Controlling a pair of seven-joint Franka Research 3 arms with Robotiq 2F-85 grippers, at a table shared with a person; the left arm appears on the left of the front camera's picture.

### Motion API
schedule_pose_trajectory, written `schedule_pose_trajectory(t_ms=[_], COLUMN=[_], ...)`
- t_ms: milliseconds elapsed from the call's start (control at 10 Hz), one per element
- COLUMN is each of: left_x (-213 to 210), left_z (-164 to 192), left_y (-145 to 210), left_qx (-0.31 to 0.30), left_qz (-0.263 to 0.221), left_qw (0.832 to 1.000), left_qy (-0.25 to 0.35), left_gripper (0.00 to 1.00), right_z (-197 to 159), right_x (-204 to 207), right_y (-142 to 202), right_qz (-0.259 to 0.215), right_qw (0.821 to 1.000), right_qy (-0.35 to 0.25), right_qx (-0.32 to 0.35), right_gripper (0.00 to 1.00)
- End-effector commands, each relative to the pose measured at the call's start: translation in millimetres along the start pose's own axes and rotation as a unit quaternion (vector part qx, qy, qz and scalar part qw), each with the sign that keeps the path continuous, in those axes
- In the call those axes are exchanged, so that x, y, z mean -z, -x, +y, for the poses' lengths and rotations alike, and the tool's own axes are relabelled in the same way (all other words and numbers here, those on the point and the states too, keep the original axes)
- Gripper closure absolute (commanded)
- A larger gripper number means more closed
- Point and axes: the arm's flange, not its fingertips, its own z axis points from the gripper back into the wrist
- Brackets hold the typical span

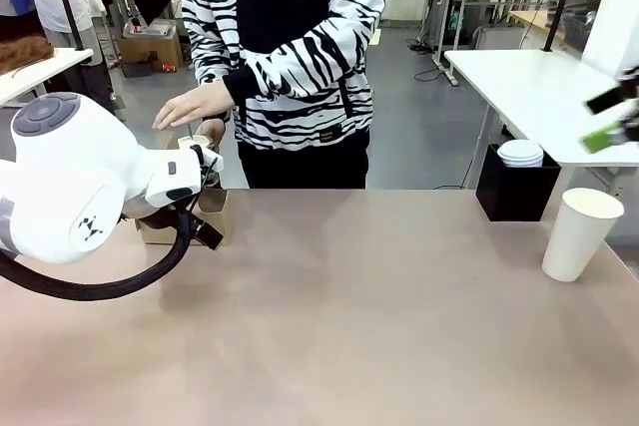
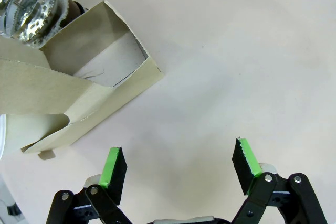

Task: Pour a drink into a cup and package it in a carrier.
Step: Pick up the 600 ml Paper Cup and place it in the middle top area of the table.

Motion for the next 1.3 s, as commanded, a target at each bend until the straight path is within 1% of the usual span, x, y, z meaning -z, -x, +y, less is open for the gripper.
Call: schedule_pose_trajectory(t_ms=[0, 100, 200, 500, 600, 700, 800, 1000, 1100, 1200], left_x=[-0.2, -0.2, -0.2, -0.2, -0.2, -0.2, -0.2, -0.2, -0.2, -0.2], left_z=[0.6, 0.6, 0.6, 0.6, 0.6, 0.6, 0.6, 0.6, 0.6, 0.6], left_y=[0.3, 0.3, 0.3, 0.3, 0.3, 0.3, 0.3, 0.3, 0.3, 0.3], left_qx=[-0.001, -0.001, -0.001, -0.001, -0.001, -0.001, -0.001, -0.001, -0.001, -0.001], left_qz=[0.0, 0.0, 0.0, 0.0, 0.0, 0.0, 0.0, 0.0, 0.0, 0.0], left_qw=[1.0, 1.0, 1.0, 1.0, 1.0, 1.0, 1.0, 1.0, 1.0, 1.0], left_qy=[0.0, 0.0, 0.0, 0.0, 0.0, 0.0, 0.0, 0.0, 0.0, 0.0], left_gripper=[0.0, 0.0, 0.0, 0.0, 0.0, 0.0, 0.0, 0.0, 0.0, 0.0], right_z=[-30.8, -37.2, -15.9, -15.9, -19.3, -56.6, -83.3, -112.1, -121.5, -130.5], right_x=[-1.2, 12.2, -10.1, -10.1, -5.5, -24.5, -46.4, -68.7, -70.5, -67.3], right_y=[28.7, 32.8, 23.9, 23.9, 27.4, 45.0, 67.2, 114.2, 139.1, 170.0], right_qz=[-0.02, -0.024, -0.01, -0.01, -0.007, -0.044, -0.083, -0.126, -0.141, -0.157], right_qw=[1.0, 0.999, 1.0, 1.0, 1.0, 0.999, 0.996, 0.992, 0.989, 0.987], right_qy=[-0.017, -0.008, -0.002, -0.002, -0.001, 0.02, 0.026, 0.028, 0.027, 0.019], right_qx=[0.007, 0.033, 0.003, 0.003, 0.014, 0.023, 0.021, -0.007, -0.029, -0.036], right_gripper=[0.0, 0.0, 0.0, 0.0, 0.0, 0.0, 0.0, 0.0, 0.0, 0.0])
